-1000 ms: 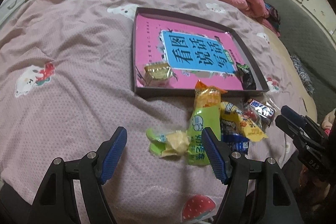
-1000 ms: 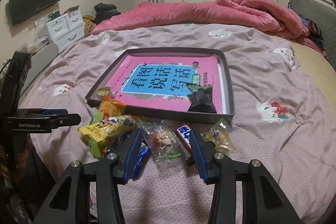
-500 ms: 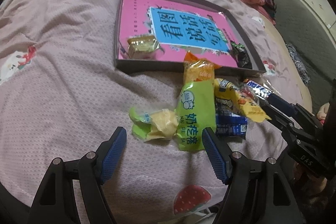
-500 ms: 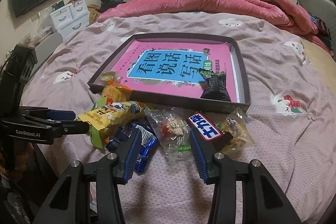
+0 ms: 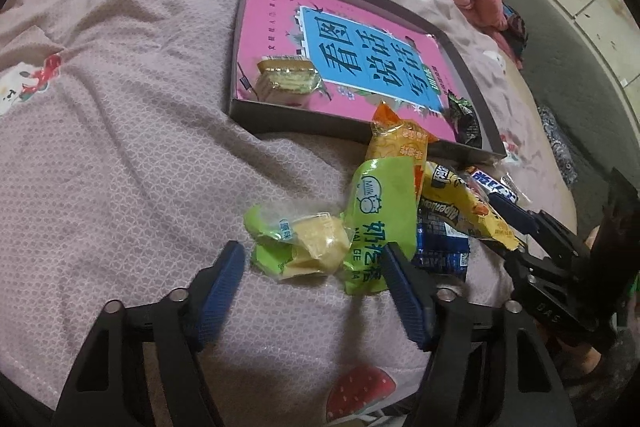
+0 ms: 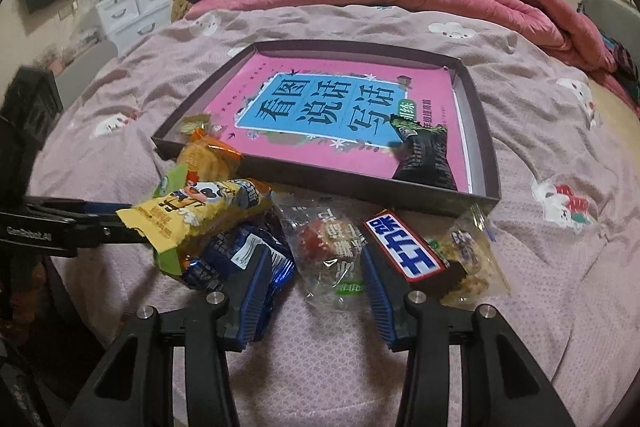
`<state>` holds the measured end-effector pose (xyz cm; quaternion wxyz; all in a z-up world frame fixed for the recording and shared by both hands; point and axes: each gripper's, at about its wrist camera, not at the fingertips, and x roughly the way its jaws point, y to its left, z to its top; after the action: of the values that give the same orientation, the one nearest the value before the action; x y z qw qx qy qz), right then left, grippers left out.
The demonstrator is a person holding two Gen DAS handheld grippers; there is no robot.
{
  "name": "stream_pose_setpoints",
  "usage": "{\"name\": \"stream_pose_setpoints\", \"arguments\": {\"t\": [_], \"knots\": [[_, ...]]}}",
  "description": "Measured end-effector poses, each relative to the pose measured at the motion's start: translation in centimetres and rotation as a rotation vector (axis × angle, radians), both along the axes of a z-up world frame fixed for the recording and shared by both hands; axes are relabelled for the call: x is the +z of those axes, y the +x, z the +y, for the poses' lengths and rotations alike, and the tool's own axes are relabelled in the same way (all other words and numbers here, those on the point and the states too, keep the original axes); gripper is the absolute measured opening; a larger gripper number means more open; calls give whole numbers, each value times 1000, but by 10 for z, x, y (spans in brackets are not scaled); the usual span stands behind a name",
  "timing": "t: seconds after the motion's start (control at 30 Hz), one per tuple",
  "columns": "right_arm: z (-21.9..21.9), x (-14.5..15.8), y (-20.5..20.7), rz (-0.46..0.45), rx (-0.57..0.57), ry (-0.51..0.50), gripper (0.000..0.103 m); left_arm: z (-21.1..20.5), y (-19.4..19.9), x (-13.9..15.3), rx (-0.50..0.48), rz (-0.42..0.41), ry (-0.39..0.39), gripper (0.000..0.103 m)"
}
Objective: Organize snacks
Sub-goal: 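Close the left gripper on the green-wrapped cheese snack while the right approaches the red-candy bag, then lift the cheese snack with the left gripper while the right grasps and lifts the red-candy bag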
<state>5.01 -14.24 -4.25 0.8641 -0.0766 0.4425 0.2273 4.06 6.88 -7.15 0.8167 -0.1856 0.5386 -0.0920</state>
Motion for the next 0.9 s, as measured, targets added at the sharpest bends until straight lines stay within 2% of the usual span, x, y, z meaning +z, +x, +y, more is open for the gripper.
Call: {"name": "stream_pose_setpoints", "arguments": {"t": [0.27,0.37,0.43,0.67,0.9], "knots": [[8,-5,12,-20,-1,-34,41,-2,2,-2,-7,-2,-10,62],[8,-6,16,-26,-9,-26,37,-2,3,-3,-5,-4,-9,51],[5,-6,18,-20,-17,-2,36,-3,4,-3,-4,-6,-6,39],[-11,1,13,-10,-57,89,35,-3,5,-3,-6,-15,-2,37],[-20,16,3,-31,-70,145,35,-1,-1,15,-3,-68,9,36]]}}
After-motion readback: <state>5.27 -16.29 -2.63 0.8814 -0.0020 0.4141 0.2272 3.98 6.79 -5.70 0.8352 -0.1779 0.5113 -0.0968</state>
